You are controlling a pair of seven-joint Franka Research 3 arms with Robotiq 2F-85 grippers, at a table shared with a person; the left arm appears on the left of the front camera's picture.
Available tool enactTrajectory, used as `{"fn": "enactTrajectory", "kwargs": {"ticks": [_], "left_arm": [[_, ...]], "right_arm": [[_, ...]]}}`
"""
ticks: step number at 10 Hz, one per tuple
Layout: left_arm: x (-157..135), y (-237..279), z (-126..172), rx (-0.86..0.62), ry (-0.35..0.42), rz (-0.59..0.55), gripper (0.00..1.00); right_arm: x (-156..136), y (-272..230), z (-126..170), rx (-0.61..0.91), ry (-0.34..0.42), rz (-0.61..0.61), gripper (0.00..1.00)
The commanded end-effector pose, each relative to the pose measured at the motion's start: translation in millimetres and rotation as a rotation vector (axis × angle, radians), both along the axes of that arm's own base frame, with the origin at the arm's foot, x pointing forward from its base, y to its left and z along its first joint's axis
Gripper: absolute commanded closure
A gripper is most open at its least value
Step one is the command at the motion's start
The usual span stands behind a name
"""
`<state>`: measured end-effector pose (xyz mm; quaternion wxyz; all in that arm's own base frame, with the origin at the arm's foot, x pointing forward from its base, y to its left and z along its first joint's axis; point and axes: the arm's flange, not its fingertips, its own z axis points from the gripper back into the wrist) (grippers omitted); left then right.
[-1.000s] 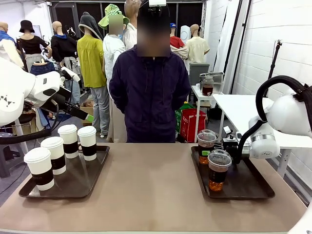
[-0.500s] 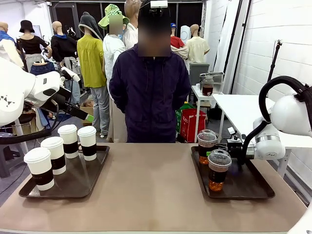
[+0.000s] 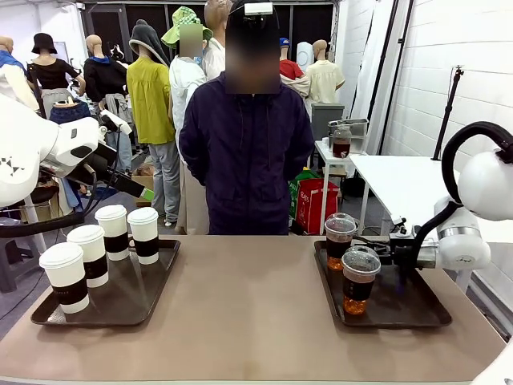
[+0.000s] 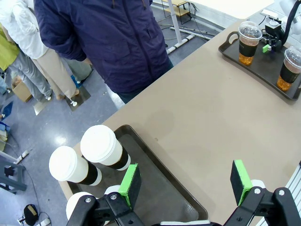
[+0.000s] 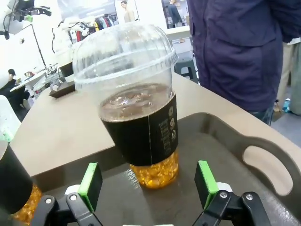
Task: Distribute the coffee onto the tray.
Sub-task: Pick up another iced Americano from the middle of the table and place it on the right Handle tray.
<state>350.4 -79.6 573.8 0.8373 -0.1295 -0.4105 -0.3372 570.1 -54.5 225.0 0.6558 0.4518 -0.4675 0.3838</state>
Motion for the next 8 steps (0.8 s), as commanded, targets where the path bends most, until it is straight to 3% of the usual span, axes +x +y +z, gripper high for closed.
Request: {"fn": "enactTrajectory", "kwargs": {"ticks": [1,8], "left_arm": [[-0.4,1.0,-0.3,-0.006,0.005,-0.004,0.0],[-0.4,1.0,-0.3,-0.006,0.005,-0.004,0.0]], "right_arm": [[-14.7,-3.5,2.5,-0.006,0.018,-0.021,0.0],[-5.2,-4.5,-1.4,0.001,0.008,-0.01,0.0]]}}
